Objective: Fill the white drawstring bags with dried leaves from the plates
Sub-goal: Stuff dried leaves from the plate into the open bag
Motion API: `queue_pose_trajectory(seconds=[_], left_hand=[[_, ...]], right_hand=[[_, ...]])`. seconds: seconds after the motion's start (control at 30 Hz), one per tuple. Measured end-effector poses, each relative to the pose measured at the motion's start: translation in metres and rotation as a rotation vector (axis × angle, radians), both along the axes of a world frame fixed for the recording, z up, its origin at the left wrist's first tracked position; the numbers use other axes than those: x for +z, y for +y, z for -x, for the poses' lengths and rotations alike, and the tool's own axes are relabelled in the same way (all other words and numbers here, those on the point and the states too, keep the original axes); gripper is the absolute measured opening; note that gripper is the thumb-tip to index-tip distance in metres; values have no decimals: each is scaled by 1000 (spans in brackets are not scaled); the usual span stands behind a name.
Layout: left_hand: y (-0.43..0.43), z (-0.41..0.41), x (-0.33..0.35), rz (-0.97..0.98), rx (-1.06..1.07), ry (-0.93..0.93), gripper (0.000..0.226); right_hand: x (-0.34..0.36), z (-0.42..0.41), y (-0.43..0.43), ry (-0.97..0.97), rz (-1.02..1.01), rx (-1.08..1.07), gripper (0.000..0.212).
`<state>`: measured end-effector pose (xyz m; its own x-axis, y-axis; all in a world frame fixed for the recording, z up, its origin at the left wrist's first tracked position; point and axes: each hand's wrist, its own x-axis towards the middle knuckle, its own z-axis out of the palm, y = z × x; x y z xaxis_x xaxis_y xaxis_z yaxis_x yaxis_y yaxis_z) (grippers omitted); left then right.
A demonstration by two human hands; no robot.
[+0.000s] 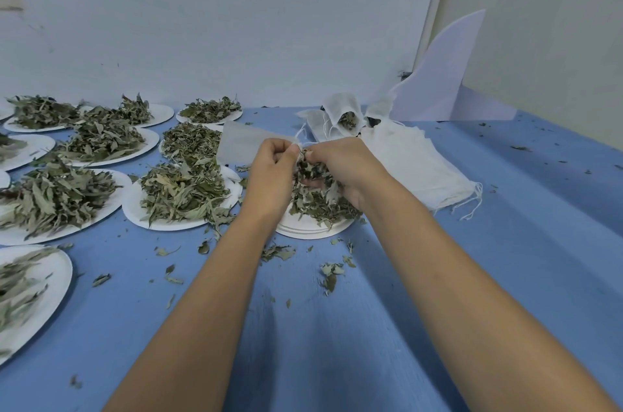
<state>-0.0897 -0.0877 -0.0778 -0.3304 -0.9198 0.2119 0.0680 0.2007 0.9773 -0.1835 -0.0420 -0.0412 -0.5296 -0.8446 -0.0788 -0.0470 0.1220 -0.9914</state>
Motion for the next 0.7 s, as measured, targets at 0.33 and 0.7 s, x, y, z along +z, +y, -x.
queue_pose_trajectory(seconds=[0.33,0.7], left_hand=[[0,-1,-1,-13,-294,-31,55],[8,9,-6,299,-121,-84,31]], right_hand=[[-1,6,-3,-244,30,-9,21],[-13,-2,-10,-399,216,-9,38]])
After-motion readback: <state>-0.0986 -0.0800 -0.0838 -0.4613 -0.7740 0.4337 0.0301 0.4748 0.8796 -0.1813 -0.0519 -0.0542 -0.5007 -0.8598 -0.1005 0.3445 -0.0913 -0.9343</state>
